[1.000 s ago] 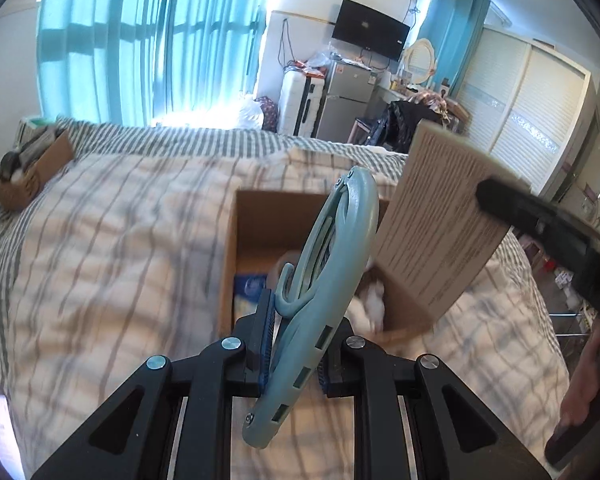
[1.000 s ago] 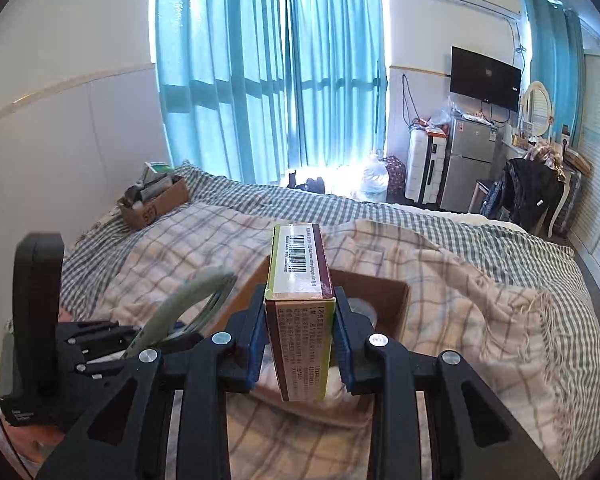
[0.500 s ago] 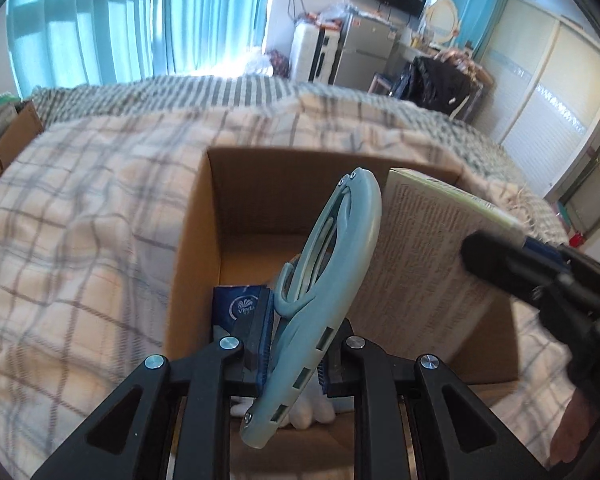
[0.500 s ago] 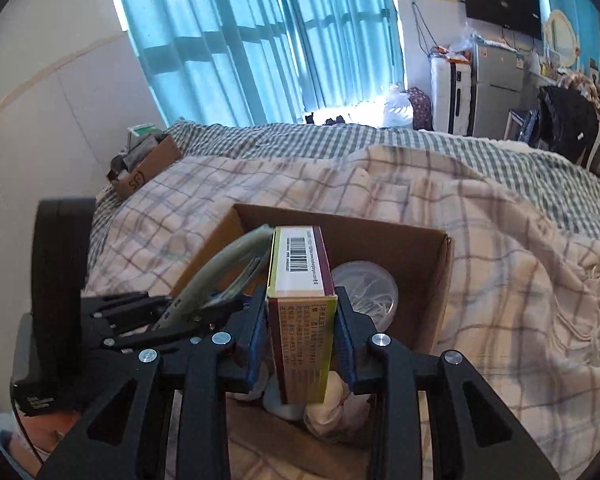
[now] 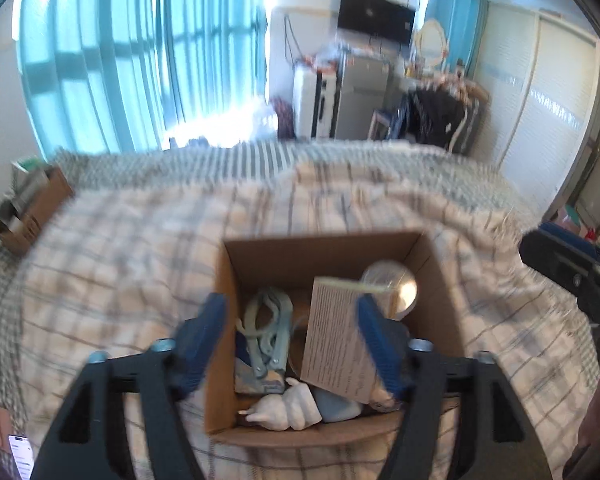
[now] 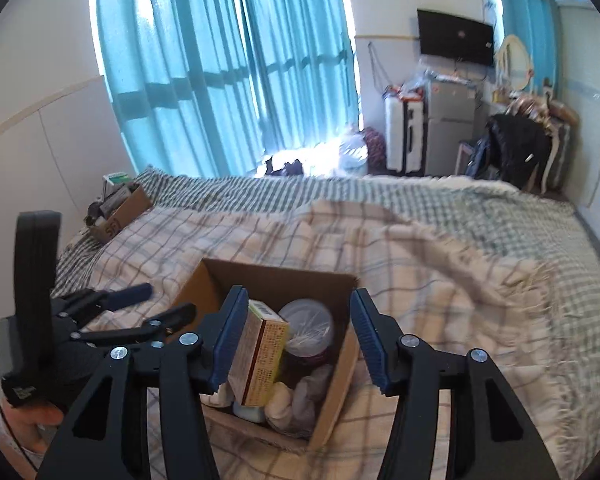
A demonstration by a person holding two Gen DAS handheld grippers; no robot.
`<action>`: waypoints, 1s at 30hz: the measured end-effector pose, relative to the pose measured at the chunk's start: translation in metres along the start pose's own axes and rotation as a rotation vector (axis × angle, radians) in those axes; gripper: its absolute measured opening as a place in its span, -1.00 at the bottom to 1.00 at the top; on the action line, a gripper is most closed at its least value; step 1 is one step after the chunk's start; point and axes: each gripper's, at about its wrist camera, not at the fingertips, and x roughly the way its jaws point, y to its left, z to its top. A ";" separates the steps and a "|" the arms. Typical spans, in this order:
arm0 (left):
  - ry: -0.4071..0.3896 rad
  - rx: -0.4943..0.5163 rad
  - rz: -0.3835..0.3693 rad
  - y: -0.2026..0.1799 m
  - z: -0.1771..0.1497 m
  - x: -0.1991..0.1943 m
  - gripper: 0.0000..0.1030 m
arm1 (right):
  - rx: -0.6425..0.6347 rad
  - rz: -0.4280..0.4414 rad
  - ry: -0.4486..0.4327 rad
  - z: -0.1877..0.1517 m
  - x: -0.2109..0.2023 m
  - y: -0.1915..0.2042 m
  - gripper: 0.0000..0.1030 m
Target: Organize objects
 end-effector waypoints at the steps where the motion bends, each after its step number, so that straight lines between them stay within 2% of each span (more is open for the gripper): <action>1: -0.036 -0.007 -0.009 0.001 0.003 -0.016 0.59 | -0.013 -0.025 -0.020 0.003 -0.014 0.003 0.12; 5: -0.131 0.002 -0.019 0.003 0.010 -0.066 0.62 | -0.036 -0.078 -0.098 0.012 -0.067 0.014 0.18; 8: -0.221 -0.005 -0.021 0.007 0.007 -0.101 0.87 | -0.041 -0.119 -0.159 0.014 -0.100 0.025 0.27; 10: -0.270 0.003 -0.009 0.008 0.001 -0.121 0.88 | -0.049 -0.133 -0.202 0.010 -0.121 0.035 0.37; 13: -0.325 0.020 0.023 0.009 -0.007 -0.145 0.88 | -0.034 -0.134 -0.239 0.001 -0.139 0.041 0.43; 16: -0.384 0.003 0.028 0.014 -0.022 -0.163 1.00 | -0.043 -0.175 -0.252 -0.010 -0.146 0.048 0.45; 18: -0.417 0.002 0.031 0.018 -0.035 -0.172 1.00 | -0.051 -0.219 -0.268 -0.019 -0.148 0.053 0.60; 19: -0.429 0.002 0.042 0.020 -0.040 -0.174 1.00 | -0.055 -0.229 -0.276 -0.024 -0.148 0.056 0.69; 22: -0.449 -0.001 0.099 0.027 -0.054 -0.176 1.00 | -0.057 -0.211 -0.266 -0.036 -0.141 0.061 0.70; 26: -0.443 -0.003 0.110 0.033 -0.072 -0.166 1.00 | -0.045 -0.245 -0.263 -0.058 -0.133 0.064 0.86; 30: -0.399 -0.003 0.107 0.040 -0.089 -0.155 1.00 | -0.031 -0.226 -0.266 -0.082 -0.126 0.066 0.99</action>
